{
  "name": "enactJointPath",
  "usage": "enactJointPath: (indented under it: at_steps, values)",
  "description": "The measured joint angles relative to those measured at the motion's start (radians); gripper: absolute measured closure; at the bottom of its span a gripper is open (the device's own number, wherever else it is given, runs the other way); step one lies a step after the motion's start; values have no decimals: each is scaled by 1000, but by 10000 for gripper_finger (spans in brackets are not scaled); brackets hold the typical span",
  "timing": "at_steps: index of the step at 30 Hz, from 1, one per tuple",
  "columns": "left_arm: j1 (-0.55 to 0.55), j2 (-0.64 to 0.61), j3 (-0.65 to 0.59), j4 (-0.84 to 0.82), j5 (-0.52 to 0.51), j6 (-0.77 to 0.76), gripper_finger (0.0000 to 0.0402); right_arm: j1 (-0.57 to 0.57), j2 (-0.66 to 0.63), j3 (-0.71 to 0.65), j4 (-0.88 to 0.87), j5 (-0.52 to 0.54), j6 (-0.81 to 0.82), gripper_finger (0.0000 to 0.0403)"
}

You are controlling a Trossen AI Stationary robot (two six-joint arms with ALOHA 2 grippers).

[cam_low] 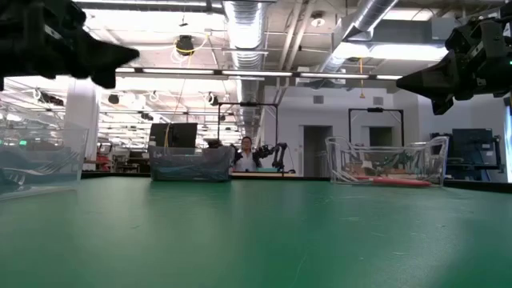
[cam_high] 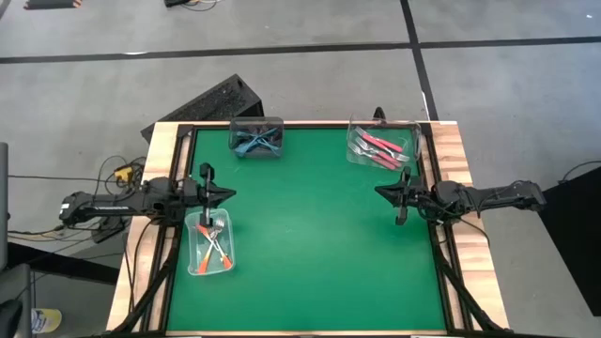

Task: Sort silverware by color (type)
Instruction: Return to Home Position

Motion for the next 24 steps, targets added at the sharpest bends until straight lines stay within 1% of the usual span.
enactJointPath:
  at_steps: [2, 6, 10, 12, 16, 24]
  values:
    - [0, 0, 0, -35, -41, 1, 401, 0, 0, 0, 0, 0, 0, 371]
    - [0, -1, 0, -58, -86, 2, 401, 0, 0, 0, 0, 0, 0, 371]
    - [0, 0, 0, -150, -120, -24, 401, 0, 0, 0, 0, 0, 0, 371]
    - [0, 0, 0, -207, -123, -28, 401, 0, 0, 0, 0, 0, 0, 371]
    - [0, 11, 10, -238, -103, -26, 401, 0, 0, 0, 0, 0, 0, 371]
    - [0, 11, 13, -244, -101, -24, 401, 0, 0, 0, 0, 0, 0, 371]
